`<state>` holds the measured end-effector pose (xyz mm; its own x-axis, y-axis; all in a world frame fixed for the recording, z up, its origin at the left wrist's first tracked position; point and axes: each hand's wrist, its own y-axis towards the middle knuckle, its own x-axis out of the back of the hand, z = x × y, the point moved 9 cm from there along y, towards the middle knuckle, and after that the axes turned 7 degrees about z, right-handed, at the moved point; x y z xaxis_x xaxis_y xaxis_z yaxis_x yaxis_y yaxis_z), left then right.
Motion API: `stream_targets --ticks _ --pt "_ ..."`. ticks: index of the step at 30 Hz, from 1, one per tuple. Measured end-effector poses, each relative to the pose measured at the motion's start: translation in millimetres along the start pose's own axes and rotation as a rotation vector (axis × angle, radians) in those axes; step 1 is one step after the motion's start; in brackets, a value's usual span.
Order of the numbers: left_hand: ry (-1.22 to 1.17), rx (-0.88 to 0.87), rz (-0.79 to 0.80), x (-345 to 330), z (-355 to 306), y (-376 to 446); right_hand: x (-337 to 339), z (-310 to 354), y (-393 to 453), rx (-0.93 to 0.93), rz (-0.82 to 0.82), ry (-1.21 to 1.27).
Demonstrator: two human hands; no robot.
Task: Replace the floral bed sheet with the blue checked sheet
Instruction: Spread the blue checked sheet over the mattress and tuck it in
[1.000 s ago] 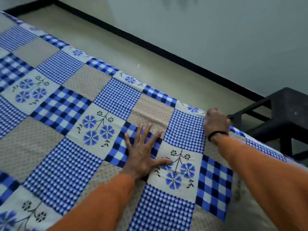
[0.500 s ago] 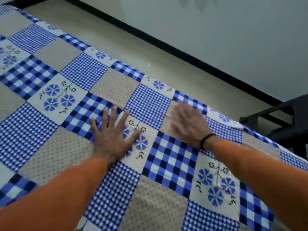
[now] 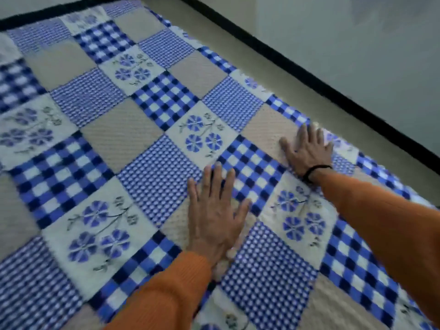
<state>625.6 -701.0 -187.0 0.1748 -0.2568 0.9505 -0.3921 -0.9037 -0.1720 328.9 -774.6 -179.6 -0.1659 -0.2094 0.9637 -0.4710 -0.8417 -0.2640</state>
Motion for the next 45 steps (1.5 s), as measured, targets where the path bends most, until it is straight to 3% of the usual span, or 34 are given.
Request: stream_targets --ticks 5,13,20,23,25,27,31,33,38,42,45 --pt "-0.014 0.224 -0.057 31 146 -66 -23 165 -51 0.275 -0.002 0.006" --pt "-0.008 0.444 -0.068 50 269 -174 -89 353 -258 0.707 0.095 -0.064" --pt "0.002 0.556 -0.091 68 359 -248 -130 428 -430 0.962 0.183 -0.052" --pt "-0.074 0.616 -0.08 78 411 -257 -141 441 -495 1.393 0.265 -0.168" --pt "-0.111 0.632 -0.076 88 441 -251 -133 438 -494 1.614 0.257 -0.255" --pt "-0.124 0.648 -0.072 99 467 -240 -118 440 -435 1.477 0.246 -0.198" --pt "-0.087 0.619 -0.011 119 507 -209 -89 422 -264 0.637 0.129 -0.073" --pt "-0.091 0.609 0.015 131 524 -199 -87 436 -242 0.483 0.111 -0.064" --pt "-0.093 0.575 0.108 155 560 -190 -100 555 -305 0.578 0.139 -0.104" --pt "-0.036 0.503 0.207 169 581 -184 -124 637 -406 1.036 0.263 -0.114" --pt "0.002 0.482 0.286 174 582 -178 -125 640 -437 1.296 0.308 -0.163"
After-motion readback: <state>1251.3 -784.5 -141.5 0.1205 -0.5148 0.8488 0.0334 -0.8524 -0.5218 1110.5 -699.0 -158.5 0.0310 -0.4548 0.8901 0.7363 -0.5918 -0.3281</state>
